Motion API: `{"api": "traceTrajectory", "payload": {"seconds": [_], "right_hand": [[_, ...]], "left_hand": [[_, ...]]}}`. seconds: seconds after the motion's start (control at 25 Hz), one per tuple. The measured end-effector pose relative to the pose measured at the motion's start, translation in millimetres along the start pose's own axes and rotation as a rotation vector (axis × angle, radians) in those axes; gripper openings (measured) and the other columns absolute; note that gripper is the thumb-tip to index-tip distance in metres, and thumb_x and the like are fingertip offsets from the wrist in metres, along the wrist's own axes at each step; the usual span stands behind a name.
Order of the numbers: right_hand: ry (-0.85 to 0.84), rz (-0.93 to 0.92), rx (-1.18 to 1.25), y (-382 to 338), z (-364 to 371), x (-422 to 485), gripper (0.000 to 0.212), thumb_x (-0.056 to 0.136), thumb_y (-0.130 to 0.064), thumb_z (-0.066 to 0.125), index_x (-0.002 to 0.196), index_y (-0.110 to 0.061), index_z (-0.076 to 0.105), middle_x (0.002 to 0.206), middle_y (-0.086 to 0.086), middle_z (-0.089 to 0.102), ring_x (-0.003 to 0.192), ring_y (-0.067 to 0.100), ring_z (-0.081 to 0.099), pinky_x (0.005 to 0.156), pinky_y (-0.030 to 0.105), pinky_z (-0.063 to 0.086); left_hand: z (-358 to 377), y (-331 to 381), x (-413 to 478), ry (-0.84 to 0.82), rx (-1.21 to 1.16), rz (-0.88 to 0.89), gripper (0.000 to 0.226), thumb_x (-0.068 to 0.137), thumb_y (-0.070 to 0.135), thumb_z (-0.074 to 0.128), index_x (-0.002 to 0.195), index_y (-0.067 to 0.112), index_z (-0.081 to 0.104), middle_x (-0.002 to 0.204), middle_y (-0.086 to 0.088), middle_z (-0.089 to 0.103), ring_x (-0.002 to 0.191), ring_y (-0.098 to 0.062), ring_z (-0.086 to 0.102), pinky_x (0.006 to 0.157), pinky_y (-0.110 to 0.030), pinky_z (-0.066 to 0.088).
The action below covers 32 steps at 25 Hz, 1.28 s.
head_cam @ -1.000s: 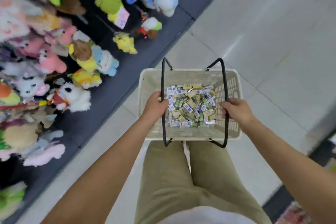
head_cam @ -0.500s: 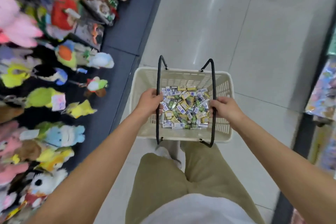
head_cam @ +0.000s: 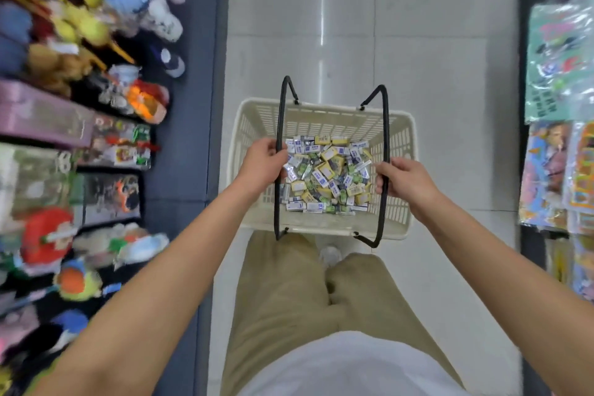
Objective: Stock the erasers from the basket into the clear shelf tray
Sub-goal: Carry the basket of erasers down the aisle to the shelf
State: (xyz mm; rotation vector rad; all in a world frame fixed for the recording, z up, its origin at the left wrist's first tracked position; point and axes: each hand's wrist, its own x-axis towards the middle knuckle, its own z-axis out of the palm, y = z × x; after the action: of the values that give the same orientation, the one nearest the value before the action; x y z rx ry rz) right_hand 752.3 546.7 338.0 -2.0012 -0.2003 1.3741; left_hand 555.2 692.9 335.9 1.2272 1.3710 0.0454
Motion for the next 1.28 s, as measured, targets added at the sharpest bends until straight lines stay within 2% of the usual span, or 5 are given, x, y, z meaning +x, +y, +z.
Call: {"api": "traceTrajectory", "payload": {"seconds": [0.24, 0.64, 0.76, 1.08, 1.28], "right_hand": [[0.129, -0.003, 0.15, -115.0, -30.5, 96.7, 0.011, 0.092, -0.017, 0.056, 0.086, -0.008, 0.052, 0.059, 0.006, 0.051, 0.052, 0.019, 0.05, 0.066, 0.036, 0.051], [0.218, -0.008, 0.223, -293.3, -107.4, 264.7, 0.013, 0.088, -0.012, 0.06, 0.076, -0.01, 0.055, 0.061, 0.003, 0.051, 0.044, 0.008, 0.051, 0.048, 0.018, 0.047], [0.218, 0.028, 0.239, -352.7, -140.5, 317.7, 0.011, 0.089, -0.013, 0.059, 0.081, -0.008, 0.053, 0.062, 0.004, 0.05, 0.048, 0.011, 0.051, 0.053, 0.02, 0.047], [0.247, 0.061, 0.292, -502.1, -208.6, 440.0, 0.016, 0.089, -0.014, 0.058, 0.074, -0.015, 0.054, 0.06, 0.001, 0.051, 0.051, 0.013, 0.051, 0.057, 0.02, 0.048], [0.335, 0.073, 0.349, -594.9, -240.0, 532.1, 0.017, 0.088, -0.014, 0.06, 0.072, -0.014, 0.055, 0.059, 0.001, 0.051, 0.047, 0.01, 0.05, 0.049, 0.017, 0.048]], "left_hand": [[-8.3, 143.7, 125.2, -0.109, 0.147, 0.112, 0.004, 0.094, 0.012, 0.049, 0.095, 0.014, 0.052, 0.073, -0.003, 0.057, 0.053, -0.014, 0.057, 0.071, -0.047, 0.057], [23.1, 360.5, 315.4, -0.189, 0.24, 0.174, 0.004, 0.095, 0.011, 0.047, 0.094, 0.013, 0.051, 0.072, -0.003, 0.052, 0.058, -0.02, 0.055, 0.074, -0.052, 0.053], [36.7, 428.7, 374.2, -0.204, 0.267, 0.158, 0.002, 0.095, 0.011, 0.048, 0.095, 0.01, 0.05, 0.069, -0.003, 0.052, 0.057, -0.02, 0.055, 0.073, -0.052, 0.053], [57.0, 594.8, 523.4, -0.248, 0.353, 0.22, 0.009, 0.095, 0.013, 0.048, 0.088, 0.017, 0.051, 0.072, -0.002, 0.054, 0.048, -0.006, 0.056, 0.052, -0.025, 0.053], [68.3, 697.1, 637.1, -0.323, 0.406, 0.261, 0.008, 0.096, 0.015, 0.048, 0.099, 0.008, 0.052, 0.068, -0.002, 0.056, 0.054, -0.014, 0.058, 0.065, -0.041, 0.057]]}}
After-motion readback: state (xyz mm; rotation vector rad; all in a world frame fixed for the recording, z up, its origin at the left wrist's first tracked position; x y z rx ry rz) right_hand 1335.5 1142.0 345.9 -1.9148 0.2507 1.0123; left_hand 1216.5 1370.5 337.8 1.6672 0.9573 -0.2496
